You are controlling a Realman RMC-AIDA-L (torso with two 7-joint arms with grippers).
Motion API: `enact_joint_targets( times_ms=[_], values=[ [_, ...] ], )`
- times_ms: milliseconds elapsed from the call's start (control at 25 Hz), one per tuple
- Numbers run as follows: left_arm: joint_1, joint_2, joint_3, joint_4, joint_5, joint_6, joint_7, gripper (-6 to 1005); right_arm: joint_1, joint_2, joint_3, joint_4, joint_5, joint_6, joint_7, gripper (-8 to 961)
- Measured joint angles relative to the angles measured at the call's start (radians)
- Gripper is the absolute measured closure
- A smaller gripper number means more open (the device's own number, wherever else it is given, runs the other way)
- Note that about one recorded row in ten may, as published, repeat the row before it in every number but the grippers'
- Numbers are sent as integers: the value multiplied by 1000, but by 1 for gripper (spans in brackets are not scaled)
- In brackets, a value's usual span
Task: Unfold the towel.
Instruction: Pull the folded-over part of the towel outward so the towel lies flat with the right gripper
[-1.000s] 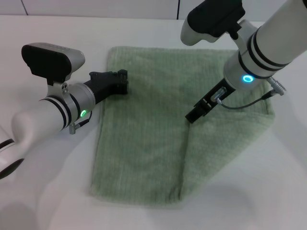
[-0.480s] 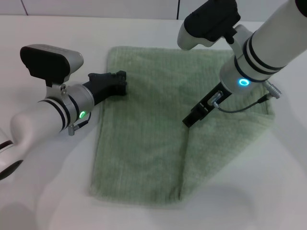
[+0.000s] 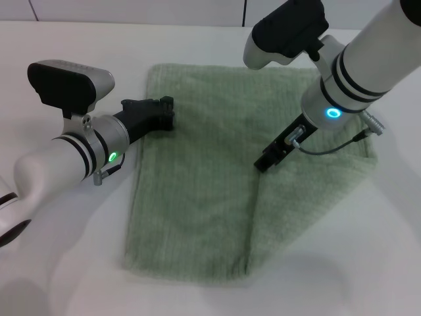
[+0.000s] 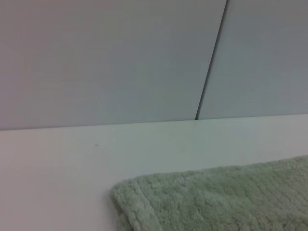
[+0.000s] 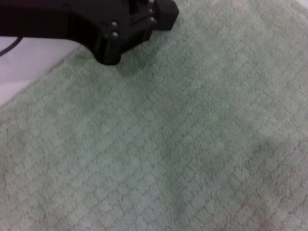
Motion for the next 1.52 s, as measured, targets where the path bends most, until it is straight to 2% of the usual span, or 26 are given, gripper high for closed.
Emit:
enact_joint_targets(
  times_ms=[440,560,960,1200,1520],
  values=[
    [-1,0,0,0,0,0,1,1000,27,0,-1,40,0,-6,0,449],
    [-1,0,0,0,0,0,1,1000,43,0,-5,67,-2,-8,-2,702],
    [-1,1,0,0,0,0,2,1000,47,0,-19,29,-1,16,-25,928],
    [-1,1,0,0,0,0,3,1000,55,-1,-14,-40,-3,102,-41,935],
    [0,2,0,0,0,0,2,1000,73,-3,-3,-174,-4,309,-50,934]
  ],
)
